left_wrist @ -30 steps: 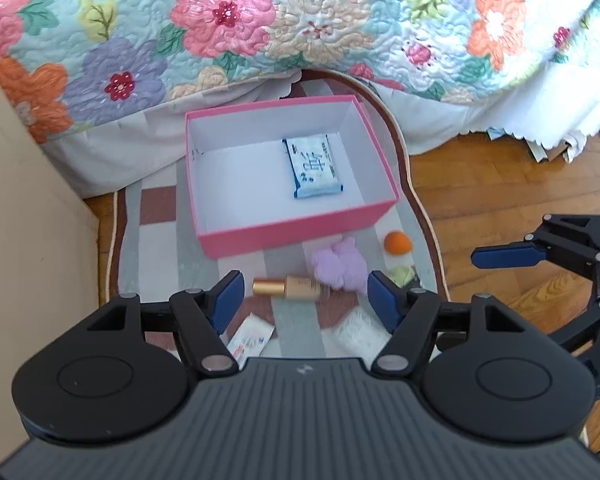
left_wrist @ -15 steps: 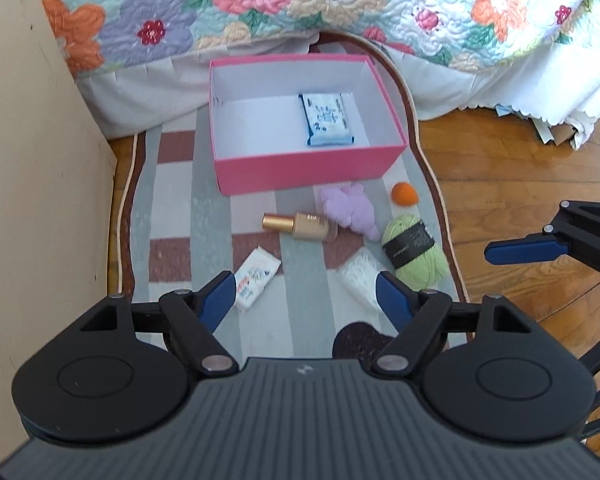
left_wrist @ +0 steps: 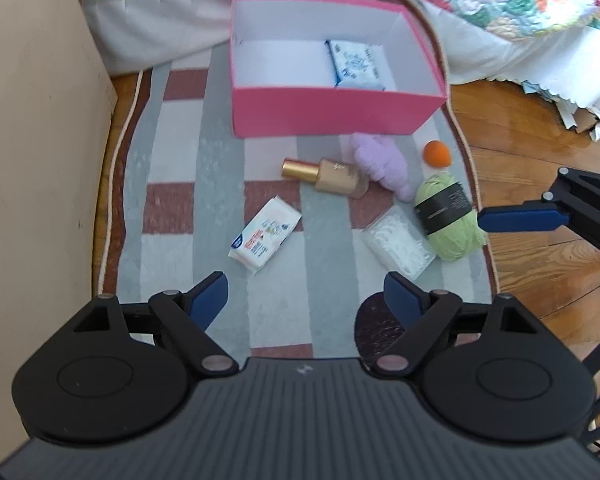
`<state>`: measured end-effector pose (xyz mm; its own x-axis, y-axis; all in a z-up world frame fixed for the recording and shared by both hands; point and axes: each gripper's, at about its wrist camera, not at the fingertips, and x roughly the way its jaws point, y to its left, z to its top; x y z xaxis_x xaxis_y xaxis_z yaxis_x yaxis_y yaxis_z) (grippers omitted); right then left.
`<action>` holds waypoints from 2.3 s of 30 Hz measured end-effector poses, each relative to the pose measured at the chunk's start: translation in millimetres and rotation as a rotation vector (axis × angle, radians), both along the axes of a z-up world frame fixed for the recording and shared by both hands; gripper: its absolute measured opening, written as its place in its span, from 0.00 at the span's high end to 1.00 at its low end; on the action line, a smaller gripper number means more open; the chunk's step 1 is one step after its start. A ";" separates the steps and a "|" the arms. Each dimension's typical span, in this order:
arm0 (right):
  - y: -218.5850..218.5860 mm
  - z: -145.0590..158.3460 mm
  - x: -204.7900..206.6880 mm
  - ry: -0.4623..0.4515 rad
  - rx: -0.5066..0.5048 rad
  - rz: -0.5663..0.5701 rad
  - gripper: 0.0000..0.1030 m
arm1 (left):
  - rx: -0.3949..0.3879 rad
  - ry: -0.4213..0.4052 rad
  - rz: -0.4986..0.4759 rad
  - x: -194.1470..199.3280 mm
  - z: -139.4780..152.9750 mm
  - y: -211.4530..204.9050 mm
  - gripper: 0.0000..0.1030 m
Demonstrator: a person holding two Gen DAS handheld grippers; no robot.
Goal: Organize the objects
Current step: 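Lower the left tool onto the small white tissue pack and close it, then carry the tissue pack with the left tool into the pink box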
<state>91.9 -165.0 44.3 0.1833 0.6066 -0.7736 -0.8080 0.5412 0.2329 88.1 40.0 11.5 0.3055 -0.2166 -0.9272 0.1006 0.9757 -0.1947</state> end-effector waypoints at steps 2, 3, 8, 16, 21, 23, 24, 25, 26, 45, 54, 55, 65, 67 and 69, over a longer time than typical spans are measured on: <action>2.0 -10.1 3.9 -0.014 0.004 0.013 0.13 | 0.009 0.018 0.007 4.7 -12.6 4.0 0.17; 2.5 -16.3 6.3 -0.019 0.012 0.010 0.13 | 0.015 0.027 0.011 7.1 -18.5 6.5 0.17; 14.6 -46.8 14.1 -0.052 0.012 0.037 0.13 | 0.015 0.068 0.046 19.8 -48.8 17.4 0.17; 50.5 -101.0 30.7 -0.084 -0.049 0.113 0.13 | -0.083 0.116 0.178 40.6 -103.3 33.2 0.17; 71.1 -138.3 41.3 -0.076 -0.081 0.129 0.13 | -0.148 0.146 0.283 47.5 -135.3 43.1 0.19; 78.4 -152.2 44.3 -0.087 -0.110 0.137 0.13 | -0.177 0.149 0.326 49.0 -145.3 47.8 0.20; 81.3 -158.8 46.0 -0.090 -0.124 0.136 0.13 | -0.188 0.149 0.344 49.6 -149.3 49.6 0.20; 83.3 -163.7 47.9 -0.092 -0.134 0.134 0.13 | -0.197 0.147 0.358 50.0 -153.2 50.6 0.21; 85.2 -169.6 50.2 -0.091 -0.143 0.131 0.13 | -0.206 0.144 0.366 50.2 -156.7 51.2 0.21; 88.0 -206.7 51.3 -0.095 -0.168 0.051 0.33 | -0.228 0.059 0.432 45.0 -181.2 47.7 0.59; 76.6 -198.6 35.5 -0.063 -0.171 -0.007 0.37 | -0.206 0.062 0.351 27.7 -165.0 31.9 0.59; 74.3 -195.3 32.7 -0.053 -0.172 -0.009 0.36 | -0.206 0.063 0.336 25.2 -161.5 29.5 0.59; 52.7 -148.3 9.0 -0.099 -0.179 -0.024 0.36 | -0.176 0.006 0.216 2.3 -101.1 0.9 0.59; 48.2 -134.3 5.1 -0.119 -0.179 -0.031 0.36 | -0.162 -0.010 0.191 -0.2 -84.8 -4.7 0.59; 45.5 -120.2 2.2 -0.139 -0.180 -0.037 0.36 | -0.141 -0.028 0.157 -1.6 -68.2 -10.8 0.58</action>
<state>94.1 -119.5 -75.9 0.3152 0.4517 -0.8346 -0.8047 0.5934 0.0173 86.5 29.2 -56.7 0.3709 -0.2918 -0.8817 -0.0430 0.9430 -0.3301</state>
